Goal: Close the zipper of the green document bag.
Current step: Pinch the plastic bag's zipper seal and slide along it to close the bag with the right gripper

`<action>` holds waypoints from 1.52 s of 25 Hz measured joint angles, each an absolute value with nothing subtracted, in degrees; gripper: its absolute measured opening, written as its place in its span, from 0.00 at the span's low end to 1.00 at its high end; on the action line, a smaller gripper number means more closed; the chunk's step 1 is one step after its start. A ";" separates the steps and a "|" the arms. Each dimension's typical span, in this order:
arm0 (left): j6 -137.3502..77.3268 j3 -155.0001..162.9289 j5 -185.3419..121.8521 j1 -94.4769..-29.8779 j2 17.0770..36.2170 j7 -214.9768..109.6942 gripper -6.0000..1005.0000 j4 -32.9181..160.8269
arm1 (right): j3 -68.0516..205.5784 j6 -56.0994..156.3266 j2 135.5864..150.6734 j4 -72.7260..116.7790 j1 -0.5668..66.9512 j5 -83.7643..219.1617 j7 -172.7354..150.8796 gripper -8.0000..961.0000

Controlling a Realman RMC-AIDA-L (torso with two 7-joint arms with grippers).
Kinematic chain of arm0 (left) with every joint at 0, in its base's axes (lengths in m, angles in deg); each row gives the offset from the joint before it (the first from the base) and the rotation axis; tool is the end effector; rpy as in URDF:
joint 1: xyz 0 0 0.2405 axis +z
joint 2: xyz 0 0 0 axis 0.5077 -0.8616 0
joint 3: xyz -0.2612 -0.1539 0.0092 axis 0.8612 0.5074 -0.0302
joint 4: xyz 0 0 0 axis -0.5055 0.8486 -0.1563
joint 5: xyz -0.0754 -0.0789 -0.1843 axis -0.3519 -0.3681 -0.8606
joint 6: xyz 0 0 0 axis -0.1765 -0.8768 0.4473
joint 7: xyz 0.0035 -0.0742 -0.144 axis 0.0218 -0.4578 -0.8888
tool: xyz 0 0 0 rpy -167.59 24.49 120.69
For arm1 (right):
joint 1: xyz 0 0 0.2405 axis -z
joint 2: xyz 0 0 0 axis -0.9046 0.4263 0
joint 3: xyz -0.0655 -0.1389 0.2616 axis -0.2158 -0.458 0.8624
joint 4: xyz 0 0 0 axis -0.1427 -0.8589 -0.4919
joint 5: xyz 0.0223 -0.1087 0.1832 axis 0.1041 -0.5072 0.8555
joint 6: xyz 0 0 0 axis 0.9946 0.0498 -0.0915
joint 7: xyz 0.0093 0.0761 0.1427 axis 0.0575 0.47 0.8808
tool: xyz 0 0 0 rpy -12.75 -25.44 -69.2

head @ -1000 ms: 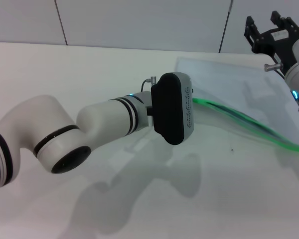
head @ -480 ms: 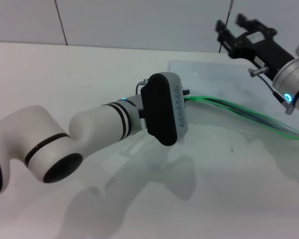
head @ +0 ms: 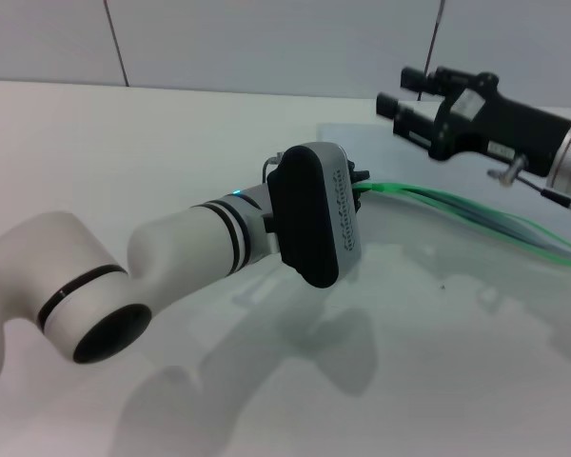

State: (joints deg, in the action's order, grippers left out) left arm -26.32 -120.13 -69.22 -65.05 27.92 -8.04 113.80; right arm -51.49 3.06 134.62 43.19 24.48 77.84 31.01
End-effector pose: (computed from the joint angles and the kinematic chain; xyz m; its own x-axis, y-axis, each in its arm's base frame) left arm -0.1898 0.4175 -0.1596 0.9151 -0.3547 -0.1915 -0.3820 -0.6113 -0.6931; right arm 0.2361 0.4498 -0.0434 0.8044 -0.0323 -0.5932 -0.3600 -0.8207 -0.4436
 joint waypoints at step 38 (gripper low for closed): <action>-25.99 -118.88 -69.35 -61.44 27.04 -7.32 0.08 118.50 | -33.04 14.16 139.42 57.24 33.03 36.88 22.89 0.52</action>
State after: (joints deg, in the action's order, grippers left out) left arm -25.99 -118.88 -69.35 -61.44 27.04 -7.32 118.50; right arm -33.04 14.16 139.42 57.24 33.03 36.88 22.89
